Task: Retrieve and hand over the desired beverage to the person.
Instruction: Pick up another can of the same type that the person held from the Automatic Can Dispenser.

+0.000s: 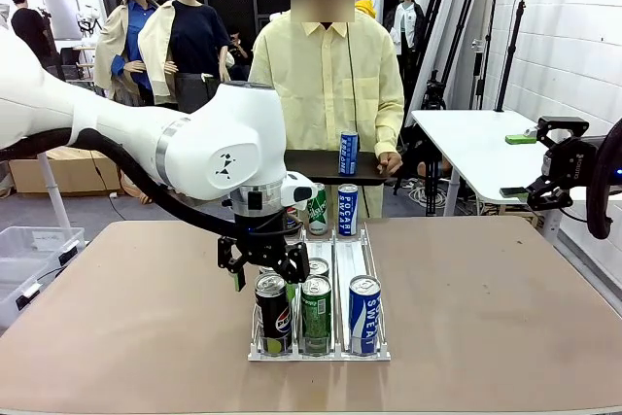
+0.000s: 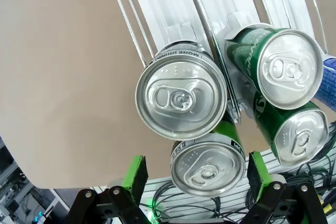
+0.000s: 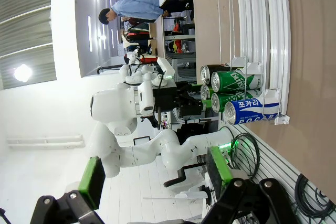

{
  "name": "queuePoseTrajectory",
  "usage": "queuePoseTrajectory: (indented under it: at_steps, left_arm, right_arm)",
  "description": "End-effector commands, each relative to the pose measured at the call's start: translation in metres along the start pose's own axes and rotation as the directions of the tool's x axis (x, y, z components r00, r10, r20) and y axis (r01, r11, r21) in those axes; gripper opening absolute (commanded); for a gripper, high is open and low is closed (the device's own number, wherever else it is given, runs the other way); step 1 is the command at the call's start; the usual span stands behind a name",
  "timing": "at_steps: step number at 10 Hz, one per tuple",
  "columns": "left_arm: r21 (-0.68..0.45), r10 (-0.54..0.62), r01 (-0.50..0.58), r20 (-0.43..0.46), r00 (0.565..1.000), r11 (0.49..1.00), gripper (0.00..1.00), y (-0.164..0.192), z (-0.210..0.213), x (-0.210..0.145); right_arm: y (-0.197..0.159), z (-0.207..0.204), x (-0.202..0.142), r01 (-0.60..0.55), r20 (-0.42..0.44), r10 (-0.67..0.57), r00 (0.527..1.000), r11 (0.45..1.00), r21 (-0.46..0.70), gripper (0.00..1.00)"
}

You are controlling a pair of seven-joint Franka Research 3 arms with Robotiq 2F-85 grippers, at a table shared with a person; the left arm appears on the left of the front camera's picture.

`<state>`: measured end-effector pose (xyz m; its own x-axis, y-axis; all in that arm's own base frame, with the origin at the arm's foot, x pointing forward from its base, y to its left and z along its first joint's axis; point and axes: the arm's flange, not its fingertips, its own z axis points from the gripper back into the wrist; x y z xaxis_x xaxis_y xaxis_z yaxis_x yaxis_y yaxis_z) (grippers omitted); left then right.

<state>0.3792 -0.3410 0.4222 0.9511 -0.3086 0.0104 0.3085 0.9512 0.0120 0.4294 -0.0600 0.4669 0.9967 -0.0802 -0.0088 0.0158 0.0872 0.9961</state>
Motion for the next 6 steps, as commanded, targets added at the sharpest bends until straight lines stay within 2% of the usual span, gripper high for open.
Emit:
queuePoseTrajectory:
  at_steps: [1, 6]
  left_arm:
    - [-0.012, 0.035, -0.035, 0.001, 0.999, 0.999, 1.0, -0.0086, -0.0034, 0.0065]
    - [-0.014, 0.05, -0.05, 0.01, 0.999, 0.999, 1.0, -0.0118, -0.0108, 0.0121]
  right_arm:
    - [0.0004, -0.0007, -0.0001, 0.001, 0.006, -0.001, 1.0, 1.0, -0.011, 1.0]
    - [0.0004, -0.0007, -0.0001, 0.001, 0.006, -0.001, 1.0, 1.0, -0.011, 1.0]
